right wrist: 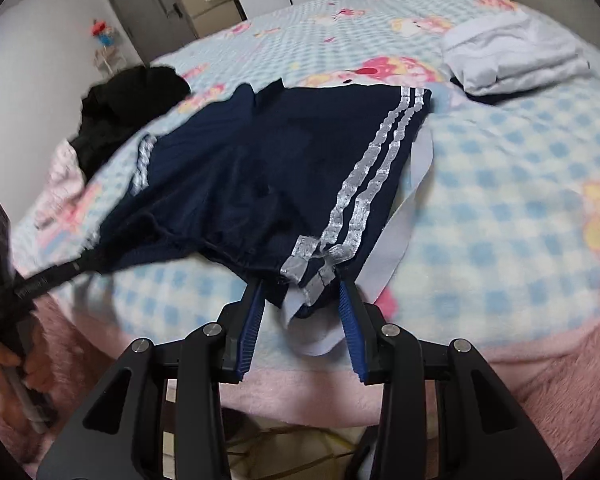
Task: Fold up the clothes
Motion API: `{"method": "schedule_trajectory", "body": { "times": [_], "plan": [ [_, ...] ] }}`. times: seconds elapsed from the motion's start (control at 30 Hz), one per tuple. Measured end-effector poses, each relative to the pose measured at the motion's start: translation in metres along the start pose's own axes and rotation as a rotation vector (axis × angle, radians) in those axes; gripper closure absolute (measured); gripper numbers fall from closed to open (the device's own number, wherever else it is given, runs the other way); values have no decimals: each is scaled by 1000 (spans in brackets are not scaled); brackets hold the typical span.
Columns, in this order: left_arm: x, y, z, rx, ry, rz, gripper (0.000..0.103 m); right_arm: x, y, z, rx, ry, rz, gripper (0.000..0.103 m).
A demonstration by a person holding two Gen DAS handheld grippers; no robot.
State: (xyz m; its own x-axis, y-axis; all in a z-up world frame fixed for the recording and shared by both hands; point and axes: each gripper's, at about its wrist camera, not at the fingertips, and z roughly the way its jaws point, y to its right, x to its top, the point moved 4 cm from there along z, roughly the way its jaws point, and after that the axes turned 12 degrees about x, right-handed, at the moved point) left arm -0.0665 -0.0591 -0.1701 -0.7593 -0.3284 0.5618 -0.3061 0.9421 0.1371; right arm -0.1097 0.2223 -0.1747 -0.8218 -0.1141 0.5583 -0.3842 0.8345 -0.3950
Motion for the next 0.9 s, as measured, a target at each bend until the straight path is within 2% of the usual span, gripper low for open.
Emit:
{"method": "schedule_trajectory", "body": {
  "times": [0.03,0.07,0.1,0.3,0.37,0.47,0.5,0.57,0.63,0.7,0.73,0.8,0.83,0.9],
  "plan": [
    [2,1,1,7,10,2,85,0,1,2,-32,-1,-8,65],
    [4,0,0,19,22,0,94,2,6,3,-52,9,6,73],
    [5,-3,-2,31,36,-9,94,3,8,0,-61,25,20,81],
    [1,-10,-25,-5,56,-62,94,10,5,-27,-125,162,-17,81],
    [-7,-10,-27,5,39,-44,94,7,5,-24,-171,138,-30,81],
    [-14,-14,-17,23,-21,-32,94,-3,17,-6,-128,24,40,81],
    [-15,-16,-12,10,-53,-40,94,-5,18,-6,-122,18,50,81],
    [-18,-21,-1,-35,-128,-71,92,-4,12,-13,-109,41,29,81],
    [-22,-27,0,-104,-167,-131,83,-2,6,-22,-90,78,-1,80],
    [-22,-30,-9,-198,-158,-168,66,-2,-1,-35,-54,123,-17,80],
    [-21,-30,-17,-260,-141,-176,62,-2,-3,-40,-21,142,-21,80],
    [-20,-32,-34,-401,-115,-200,43,-2,-9,-51,43,181,-30,80],
    [-21,-34,-43,-458,-101,-221,42,0,-13,-58,65,208,-42,80],
    [-20,-41,-54,-484,-63,-243,42,3,-21,-70,108,261,-65,80]
  ]
}}
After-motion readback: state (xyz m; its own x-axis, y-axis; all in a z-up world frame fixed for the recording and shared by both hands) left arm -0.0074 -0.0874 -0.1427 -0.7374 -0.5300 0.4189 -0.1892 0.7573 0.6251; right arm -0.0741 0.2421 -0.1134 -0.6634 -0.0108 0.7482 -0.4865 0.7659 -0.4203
